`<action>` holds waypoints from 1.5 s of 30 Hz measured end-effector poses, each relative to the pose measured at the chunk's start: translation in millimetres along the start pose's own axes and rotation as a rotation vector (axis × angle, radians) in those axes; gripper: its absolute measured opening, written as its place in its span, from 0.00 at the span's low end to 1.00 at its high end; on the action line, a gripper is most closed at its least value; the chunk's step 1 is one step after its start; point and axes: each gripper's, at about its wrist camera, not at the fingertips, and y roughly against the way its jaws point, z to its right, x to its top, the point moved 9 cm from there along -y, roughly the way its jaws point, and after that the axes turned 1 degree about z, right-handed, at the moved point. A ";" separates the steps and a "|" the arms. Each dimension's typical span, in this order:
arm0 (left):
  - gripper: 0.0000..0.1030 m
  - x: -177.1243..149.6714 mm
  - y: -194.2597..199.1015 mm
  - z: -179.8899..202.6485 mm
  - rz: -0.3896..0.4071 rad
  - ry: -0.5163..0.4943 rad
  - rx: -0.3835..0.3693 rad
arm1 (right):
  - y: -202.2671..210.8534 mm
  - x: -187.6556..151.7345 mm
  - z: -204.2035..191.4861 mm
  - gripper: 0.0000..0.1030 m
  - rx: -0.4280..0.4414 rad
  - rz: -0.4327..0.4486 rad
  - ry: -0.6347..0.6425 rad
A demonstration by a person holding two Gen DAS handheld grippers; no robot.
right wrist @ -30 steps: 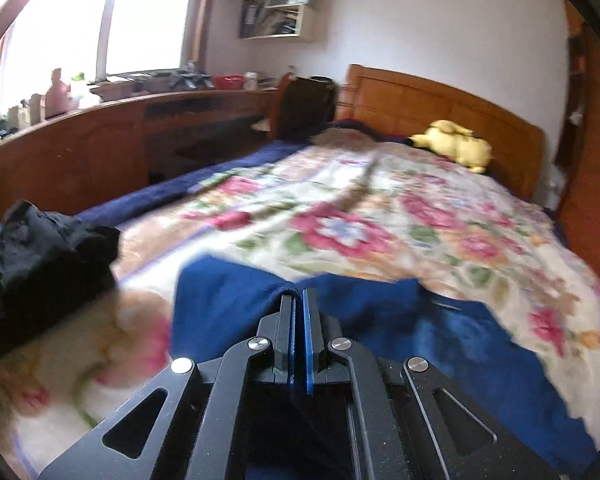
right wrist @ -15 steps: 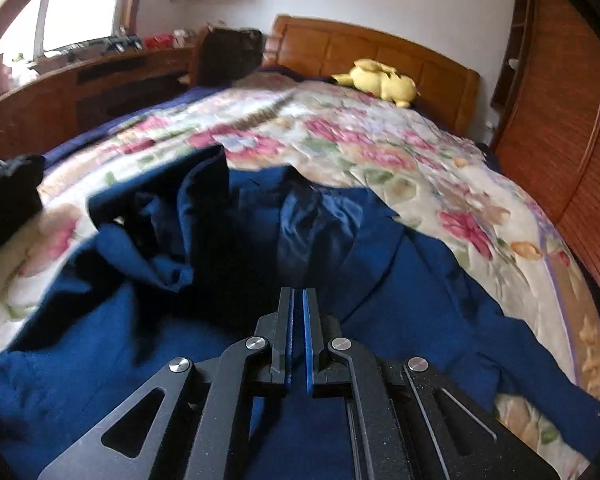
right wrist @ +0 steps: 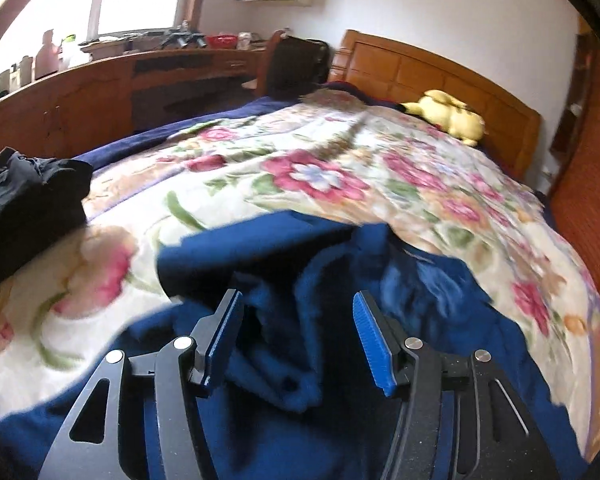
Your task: Fold large clothes
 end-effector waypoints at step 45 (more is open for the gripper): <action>0.80 -7.3 -1.0 16.1 -0.015 -0.076 0.023 | 98.6 -71.4 135.6 0.09 -0.229 0.045 -0.002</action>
